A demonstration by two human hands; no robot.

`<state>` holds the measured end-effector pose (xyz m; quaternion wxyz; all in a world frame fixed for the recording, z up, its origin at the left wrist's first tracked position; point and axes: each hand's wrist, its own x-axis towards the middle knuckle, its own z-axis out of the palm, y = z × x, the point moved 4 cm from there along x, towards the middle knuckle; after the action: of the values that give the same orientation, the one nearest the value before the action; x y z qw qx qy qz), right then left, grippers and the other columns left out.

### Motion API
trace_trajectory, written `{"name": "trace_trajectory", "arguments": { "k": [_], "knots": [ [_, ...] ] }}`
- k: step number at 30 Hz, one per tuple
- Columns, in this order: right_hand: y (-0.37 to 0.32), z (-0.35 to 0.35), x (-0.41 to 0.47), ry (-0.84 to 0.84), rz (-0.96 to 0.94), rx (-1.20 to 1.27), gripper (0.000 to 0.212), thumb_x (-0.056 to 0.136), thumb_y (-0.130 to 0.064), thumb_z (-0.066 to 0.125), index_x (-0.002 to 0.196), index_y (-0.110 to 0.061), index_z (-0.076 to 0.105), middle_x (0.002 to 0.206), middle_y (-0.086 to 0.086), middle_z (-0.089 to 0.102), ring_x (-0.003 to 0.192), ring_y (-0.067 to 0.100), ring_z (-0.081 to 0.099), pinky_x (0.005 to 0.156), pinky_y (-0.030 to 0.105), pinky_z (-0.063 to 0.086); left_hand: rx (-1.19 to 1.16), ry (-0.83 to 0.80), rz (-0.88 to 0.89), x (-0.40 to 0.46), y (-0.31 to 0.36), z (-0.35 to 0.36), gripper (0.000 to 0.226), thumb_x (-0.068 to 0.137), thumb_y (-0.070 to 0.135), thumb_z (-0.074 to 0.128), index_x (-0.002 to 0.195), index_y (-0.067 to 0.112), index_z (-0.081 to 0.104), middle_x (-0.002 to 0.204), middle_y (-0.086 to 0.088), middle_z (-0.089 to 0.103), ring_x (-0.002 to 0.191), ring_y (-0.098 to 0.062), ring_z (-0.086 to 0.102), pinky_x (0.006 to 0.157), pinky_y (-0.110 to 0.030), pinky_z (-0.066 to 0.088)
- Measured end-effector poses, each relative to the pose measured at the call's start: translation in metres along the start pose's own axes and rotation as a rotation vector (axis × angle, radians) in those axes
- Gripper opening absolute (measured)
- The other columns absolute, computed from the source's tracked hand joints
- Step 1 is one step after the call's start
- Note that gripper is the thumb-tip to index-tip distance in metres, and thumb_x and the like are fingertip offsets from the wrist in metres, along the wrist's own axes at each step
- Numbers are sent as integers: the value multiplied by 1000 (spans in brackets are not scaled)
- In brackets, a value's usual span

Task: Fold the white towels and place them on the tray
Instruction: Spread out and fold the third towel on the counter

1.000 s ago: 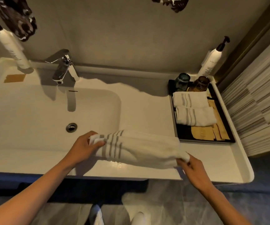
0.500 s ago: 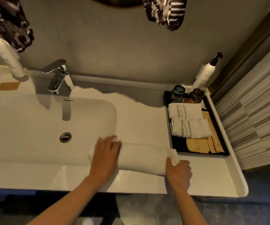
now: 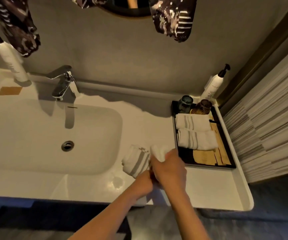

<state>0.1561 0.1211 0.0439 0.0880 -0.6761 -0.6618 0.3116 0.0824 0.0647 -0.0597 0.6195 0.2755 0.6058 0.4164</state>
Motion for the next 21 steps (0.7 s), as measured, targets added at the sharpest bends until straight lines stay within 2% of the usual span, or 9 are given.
{"name": "trace_trajectory", "arguments": {
  "k": [2, 4, 7, 9, 13, 15, 17, 19, 21],
  "knots": [
    [-21, 46, -13, -36, -51, 46, 53, 88, -54, 56, 121, -13, 48, 118, 6, 58, 108, 26, 60, 79, 30, 45, -567, 92, -194, 1, -3, -23, 30, 104, 22, 45, 102, 4, 69, 90, -15, 75, 99, -28, 63, 94, -40, 51],
    [-26, 80, -22, -81, -84, 154, 51, 93, -52, 49, 125, -12, 50, 121, 4, 55, 110, 22, 57, 89, 29, 47, -703, 232, -170, -16, -7, -55, 25, 101, 15, 50, 93, 3, 70, 89, -19, 73, 94, -30, 66, 85, -39, 54],
    [-15, 112, -31, -158, -202, 193, 45, 100, -34, 43, 141, -15, 39, 141, -1, 42, 127, 12, 44, 102, 17, 31, -490, 515, -5, -48, -3, -98, 16, 94, 9, 56, 88, 7, 70, 83, -11, 72, 81, -22, 68, 64, -26, 55],
    [-12, 127, -41, -317, -292, 262, 54, 102, -23, 39, 153, -21, 21, 153, -11, 26, 137, 3, 28, 111, 16, 19, -65, 667, 117, -54, 1, -119, 14, 96, 24, 59, 107, 20, 67, 106, 0, 71, 98, -16, 66, 75, -23, 52],
    [-3, 125, -49, -567, -389, 391, 61, 96, -3, 35, 154, -23, 27, 156, -14, 27, 141, -2, 27, 120, 23, 21, 337, 409, 194, -18, 6, -112, 57, 83, 63, 61, 132, 35, 52, 128, 13, 57, 114, -6, 56, 100, -35, 48],
    [12, 104, -43, -458, -418, 368, 50, 89, -3, 37, 131, -18, 60, 138, -6, 56, 125, 3, 50, 112, 29, 39, 457, 333, 143, 2, 5, -103, 66, 78, 71, 57, 132, 34, 51, 125, 8, 59, 110, -9, 58, 97, -40, 50],
    [28, 72, -33, -71, -454, 250, 40, 87, -16, 39, 112, -20, 70, 122, -3, 66, 113, 8, 57, 99, 36, 48, 564, 379, 87, 16, 4, -108, 76, 72, 76, 54, 132, 29, 49, 125, 3, 59, 108, -17, 59, 93, -43, 51],
    [35, 54, -24, 269, -534, -18, 43, 96, -30, 35, 129, -19, 59, 141, 0, 54, 133, 15, 42, 109, 39, 36, 596, 424, 52, 22, 3, -113, 79, 69, 76, 57, 130, 26, 50, 122, 1, 61, 106, -21, 60, 88, -40, 51],
    [37, 66, -10, 133, -478, -181, 62, 99, -52, 13, 154, -24, 22, 163, -3, 15, 151, 20, 9, 122, 41, 12, 590, 452, 55, 22, 4, -109, 67, 76, 63, 65, 127, 22, 51, 120, 1, 62, 105, -20, 59, 80, -32, 46]
  ]
}}
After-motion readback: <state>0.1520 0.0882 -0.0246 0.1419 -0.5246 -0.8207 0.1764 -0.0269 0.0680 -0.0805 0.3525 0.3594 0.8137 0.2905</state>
